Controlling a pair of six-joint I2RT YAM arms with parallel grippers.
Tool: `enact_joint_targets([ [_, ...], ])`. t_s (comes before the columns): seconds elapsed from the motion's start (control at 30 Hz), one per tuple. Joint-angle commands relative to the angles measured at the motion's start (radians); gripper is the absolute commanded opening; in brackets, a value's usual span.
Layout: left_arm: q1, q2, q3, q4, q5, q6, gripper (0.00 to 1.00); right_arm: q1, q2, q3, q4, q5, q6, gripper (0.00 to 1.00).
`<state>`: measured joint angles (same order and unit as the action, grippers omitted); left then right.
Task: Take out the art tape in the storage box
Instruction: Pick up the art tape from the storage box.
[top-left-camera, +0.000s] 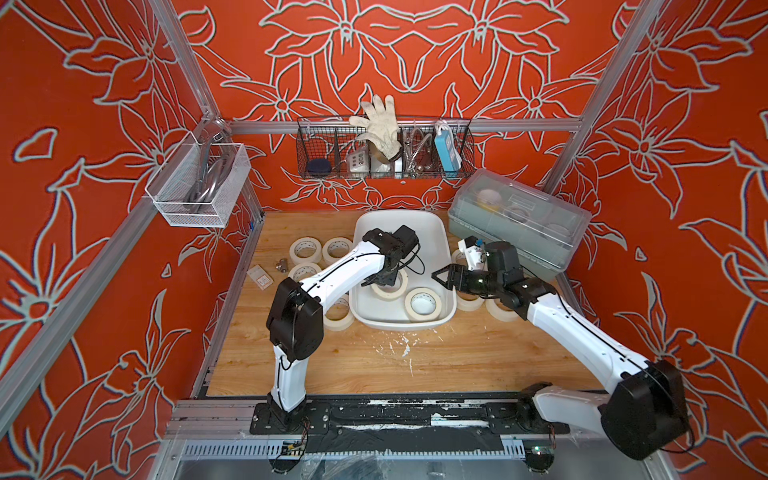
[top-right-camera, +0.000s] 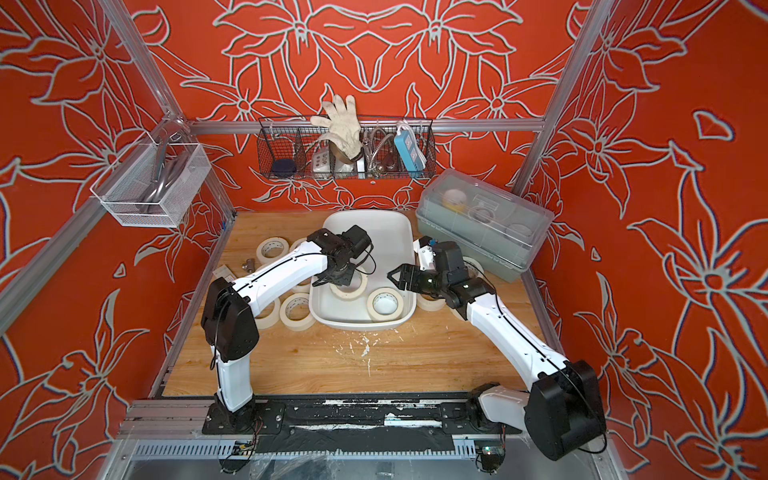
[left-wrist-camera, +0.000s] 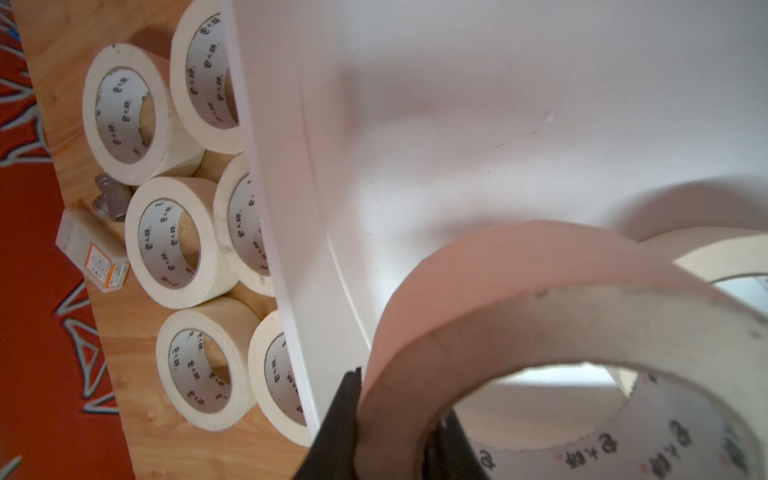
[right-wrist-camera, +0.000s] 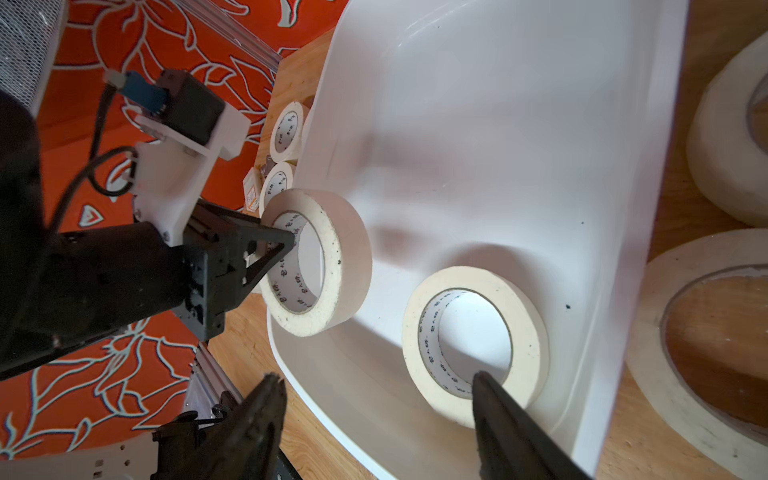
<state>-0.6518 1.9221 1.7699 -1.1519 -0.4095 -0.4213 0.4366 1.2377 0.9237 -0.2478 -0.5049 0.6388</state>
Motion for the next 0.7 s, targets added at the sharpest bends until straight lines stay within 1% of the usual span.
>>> enact_joint_targets([
  [0.0,-0.021,-0.041,0.033,-0.088,-0.02,-0.121,0.03,0.062,0.026,0.058,-0.021,0.097,-0.006,0.74],
  [0.2,-0.043,-0.057,0.037,-0.091,0.016,-0.179,0.03,0.163,0.101,0.141,-0.085,0.198,-0.05,0.75],
  [0.37,-0.058,-0.073,0.034,-0.083,0.036,-0.193,0.03,0.244,0.167,0.202,-0.126,0.295,-0.082,0.75],
  [0.47,-0.064,-0.084,0.023,-0.071,0.047,-0.194,0.03,0.281,0.211,0.243,-0.162,0.373,-0.075,0.75],
  [0.57,-0.068,-0.099,0.004,-0.053,0.062,-0.197,0.03,0.307,0.25,0.28,-0.187,0.435,-0.07,0.71],
  [0.67,-0.069,-0.109,-0.007,-0.039,0.077,-0.197,0.03,0.318,0.281,0.305,-0.196,0.485,-0.075,0.64],
])
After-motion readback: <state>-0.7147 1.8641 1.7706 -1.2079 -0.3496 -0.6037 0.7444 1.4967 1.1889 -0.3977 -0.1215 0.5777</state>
